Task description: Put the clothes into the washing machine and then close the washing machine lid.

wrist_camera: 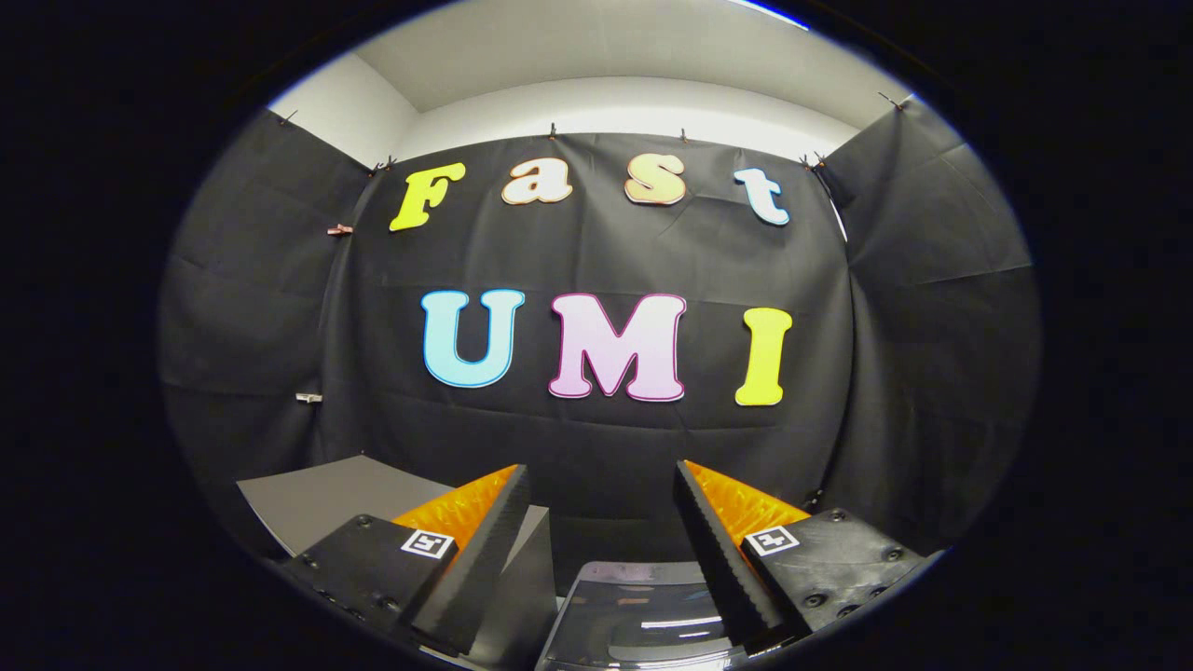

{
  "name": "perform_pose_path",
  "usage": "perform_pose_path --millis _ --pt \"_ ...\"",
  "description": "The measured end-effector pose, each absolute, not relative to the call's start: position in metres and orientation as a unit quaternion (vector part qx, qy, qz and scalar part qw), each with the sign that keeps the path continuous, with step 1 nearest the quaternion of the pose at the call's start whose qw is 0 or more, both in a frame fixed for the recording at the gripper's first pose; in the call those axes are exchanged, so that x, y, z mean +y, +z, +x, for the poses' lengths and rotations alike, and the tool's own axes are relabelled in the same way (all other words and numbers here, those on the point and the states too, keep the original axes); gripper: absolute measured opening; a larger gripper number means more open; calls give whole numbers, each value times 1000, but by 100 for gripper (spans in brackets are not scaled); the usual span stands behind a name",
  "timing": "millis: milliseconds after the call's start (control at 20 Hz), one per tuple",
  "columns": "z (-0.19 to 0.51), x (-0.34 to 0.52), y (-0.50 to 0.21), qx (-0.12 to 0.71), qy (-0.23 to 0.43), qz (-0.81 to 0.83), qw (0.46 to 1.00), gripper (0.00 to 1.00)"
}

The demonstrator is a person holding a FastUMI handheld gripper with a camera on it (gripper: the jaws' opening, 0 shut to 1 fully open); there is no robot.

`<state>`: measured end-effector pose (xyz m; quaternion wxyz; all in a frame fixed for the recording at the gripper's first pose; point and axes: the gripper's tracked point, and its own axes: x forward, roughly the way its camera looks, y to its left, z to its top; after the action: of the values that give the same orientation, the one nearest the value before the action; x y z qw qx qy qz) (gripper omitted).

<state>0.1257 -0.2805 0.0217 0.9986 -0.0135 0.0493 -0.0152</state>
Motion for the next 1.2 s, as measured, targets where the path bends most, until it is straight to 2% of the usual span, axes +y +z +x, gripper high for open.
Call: perform_pose_path --millis 700,1200 --pt "130 -288 17 78 -50 -12 996 98" --pt "127 -306 31 66 -82 -7 994 98"
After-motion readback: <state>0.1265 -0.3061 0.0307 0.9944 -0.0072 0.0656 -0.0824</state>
